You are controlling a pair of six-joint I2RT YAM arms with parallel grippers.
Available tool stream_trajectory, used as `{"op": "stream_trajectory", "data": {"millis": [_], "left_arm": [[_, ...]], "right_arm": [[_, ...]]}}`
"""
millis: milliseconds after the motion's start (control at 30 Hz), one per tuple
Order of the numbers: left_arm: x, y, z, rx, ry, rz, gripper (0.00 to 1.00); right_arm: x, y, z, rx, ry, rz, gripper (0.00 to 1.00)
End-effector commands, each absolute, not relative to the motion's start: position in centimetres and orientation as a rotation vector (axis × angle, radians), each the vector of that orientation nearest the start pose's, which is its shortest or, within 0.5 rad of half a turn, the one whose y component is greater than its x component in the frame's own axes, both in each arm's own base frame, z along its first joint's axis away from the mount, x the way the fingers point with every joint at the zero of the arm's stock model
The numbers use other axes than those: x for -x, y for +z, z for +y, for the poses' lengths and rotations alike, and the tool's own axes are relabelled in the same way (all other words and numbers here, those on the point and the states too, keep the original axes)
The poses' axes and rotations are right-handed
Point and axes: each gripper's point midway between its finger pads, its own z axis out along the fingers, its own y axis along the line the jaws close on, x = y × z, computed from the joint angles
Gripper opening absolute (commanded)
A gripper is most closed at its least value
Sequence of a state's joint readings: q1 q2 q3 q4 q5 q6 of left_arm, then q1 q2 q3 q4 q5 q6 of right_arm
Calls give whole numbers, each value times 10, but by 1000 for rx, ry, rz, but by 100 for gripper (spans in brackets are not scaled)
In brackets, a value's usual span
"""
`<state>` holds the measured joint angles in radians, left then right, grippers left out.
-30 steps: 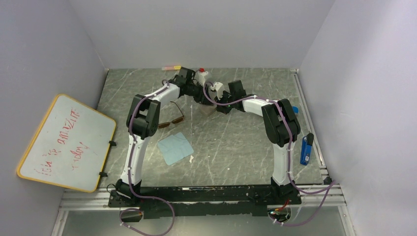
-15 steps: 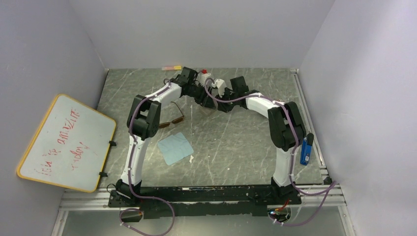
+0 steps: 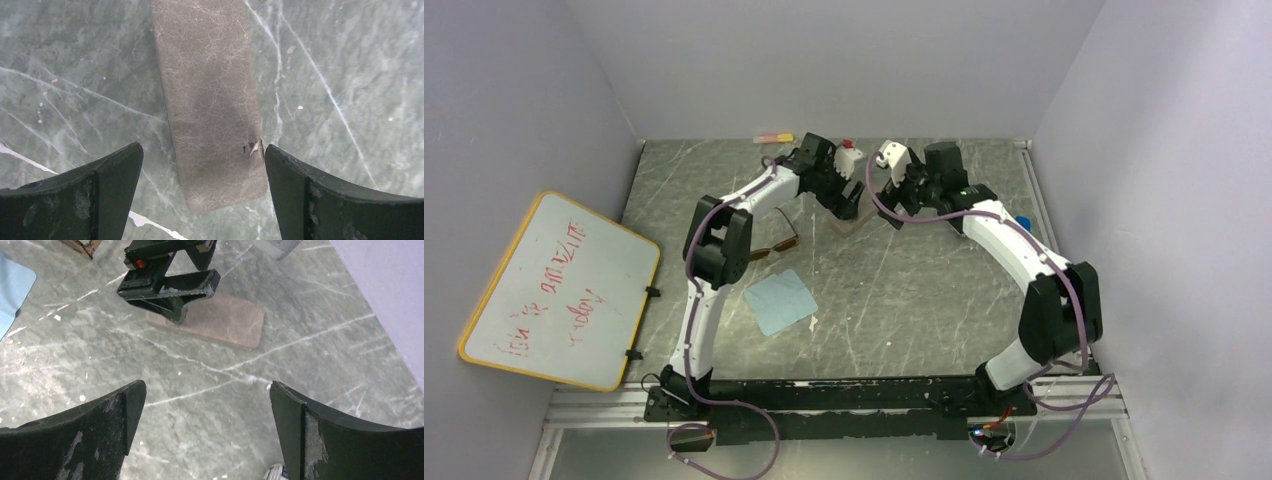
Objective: Organize the sunglasses
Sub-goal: Close the sunglasses case at the center of the board.
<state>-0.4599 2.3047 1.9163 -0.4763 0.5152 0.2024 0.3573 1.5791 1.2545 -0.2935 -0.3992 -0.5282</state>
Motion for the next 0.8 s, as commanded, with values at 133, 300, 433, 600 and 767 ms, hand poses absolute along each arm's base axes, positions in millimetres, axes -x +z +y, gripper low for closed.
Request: {"op": "stream_trajectory", "data": {"millis": [133,300,433,600,767], "left_arm": [[-480,80,-334,-1150,-494,2126,96],[-474,63,-337,-1210,-442,2144,96],[-477,58,-331,-1219,-367,2159,96],[-479,52,-319,-1216,-279,2172,96],[-484,46,-314,-1211,-211,2184,96]], "right_arm": [[-384,235,175,1019,232,1753,100],[-376,249,169,990,208,1706,100],[-375,249,166,979,193,1701,100],[-375,251,163,968,170,1688,100],[-374,260,158,947,138,1660,100]]}}
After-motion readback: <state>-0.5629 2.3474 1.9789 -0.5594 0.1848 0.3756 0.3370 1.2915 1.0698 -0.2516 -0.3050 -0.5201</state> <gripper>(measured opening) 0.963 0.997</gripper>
